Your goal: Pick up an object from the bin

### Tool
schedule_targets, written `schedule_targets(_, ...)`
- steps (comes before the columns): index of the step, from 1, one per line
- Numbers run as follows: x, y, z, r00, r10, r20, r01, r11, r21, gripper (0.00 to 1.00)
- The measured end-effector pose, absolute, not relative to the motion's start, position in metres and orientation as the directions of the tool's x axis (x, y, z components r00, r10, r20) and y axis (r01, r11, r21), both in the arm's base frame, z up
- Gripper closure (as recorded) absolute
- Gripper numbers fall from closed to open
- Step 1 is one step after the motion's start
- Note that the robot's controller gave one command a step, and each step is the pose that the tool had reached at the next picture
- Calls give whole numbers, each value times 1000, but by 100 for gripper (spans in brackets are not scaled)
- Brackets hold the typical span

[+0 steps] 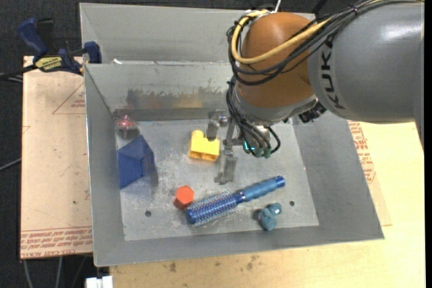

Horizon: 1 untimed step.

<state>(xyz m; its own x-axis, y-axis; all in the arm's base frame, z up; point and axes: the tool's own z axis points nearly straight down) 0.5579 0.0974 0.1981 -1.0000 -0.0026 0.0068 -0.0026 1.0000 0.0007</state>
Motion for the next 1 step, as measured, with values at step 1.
schedule_targets(1,496,57,68,-975,-220,0,-220,975,1,0)
